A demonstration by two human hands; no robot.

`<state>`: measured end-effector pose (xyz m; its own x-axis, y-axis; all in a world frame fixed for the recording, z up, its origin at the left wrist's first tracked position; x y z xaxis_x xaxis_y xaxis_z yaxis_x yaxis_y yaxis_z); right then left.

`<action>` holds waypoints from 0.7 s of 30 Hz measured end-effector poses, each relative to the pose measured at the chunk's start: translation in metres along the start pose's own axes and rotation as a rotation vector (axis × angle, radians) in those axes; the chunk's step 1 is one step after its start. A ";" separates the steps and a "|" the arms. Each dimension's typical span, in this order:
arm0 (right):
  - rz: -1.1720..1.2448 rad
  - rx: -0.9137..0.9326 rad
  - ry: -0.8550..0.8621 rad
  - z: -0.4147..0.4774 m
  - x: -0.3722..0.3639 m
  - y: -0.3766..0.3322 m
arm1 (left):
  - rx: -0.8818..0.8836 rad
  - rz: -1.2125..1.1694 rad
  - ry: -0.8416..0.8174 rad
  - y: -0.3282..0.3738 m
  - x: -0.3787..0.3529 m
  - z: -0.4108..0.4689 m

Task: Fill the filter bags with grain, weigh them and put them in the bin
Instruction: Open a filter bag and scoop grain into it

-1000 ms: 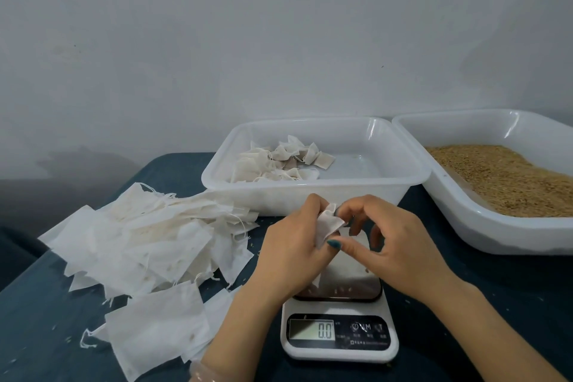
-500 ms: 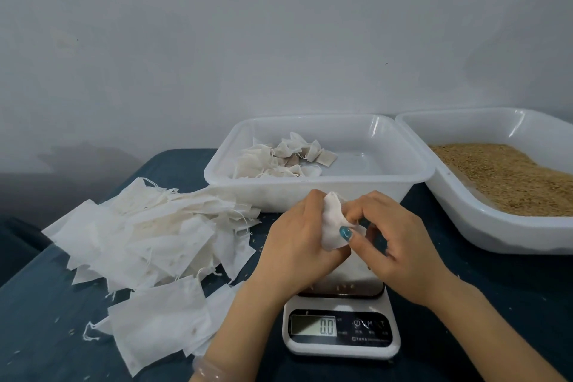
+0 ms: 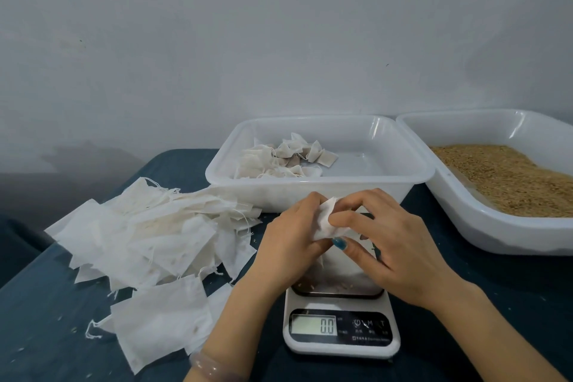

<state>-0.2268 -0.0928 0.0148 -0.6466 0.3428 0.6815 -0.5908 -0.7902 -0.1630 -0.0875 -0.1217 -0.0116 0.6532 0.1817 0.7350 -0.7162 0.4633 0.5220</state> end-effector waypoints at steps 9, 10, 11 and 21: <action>0.063 -0.160 0.405 -0.003 0.030 0.019 | 0.044 -0.052 0.053 -0.010 0.003 0.001; 0.001 -0.210 0.450 -0.003 0.035 0.025 | 0.045 -0.050 0.053 -0.011 0.003 0.001; -0.071 -0.268 0.467 -0.002 0.038 0.032 | 0.044 -0.052 0.052 -0.011 0.002 0.001; -0.480 -0.942 -0.141 -0.015 0.067 0.167 | 0.061 -0.099 0.084 -0.019 0.001 0.000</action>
<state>-0.3760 -0.1947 0.0223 -0.2213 0.4041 0.8876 -0.9429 0.1438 -0.3006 -0.0733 -0.1300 -0.0206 0.7376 0.2113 0.6413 -0.6595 0.4289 0.6173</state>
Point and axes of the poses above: each hand's wrist, its own z-axis towards the middle knuckle, its own x-axis out of the back of the hand, y = z × x, the point moved 6 cm from there along z, towards the middle knuckle, and after that the axes turned 3 degrees about y, right-handed, at the moved point
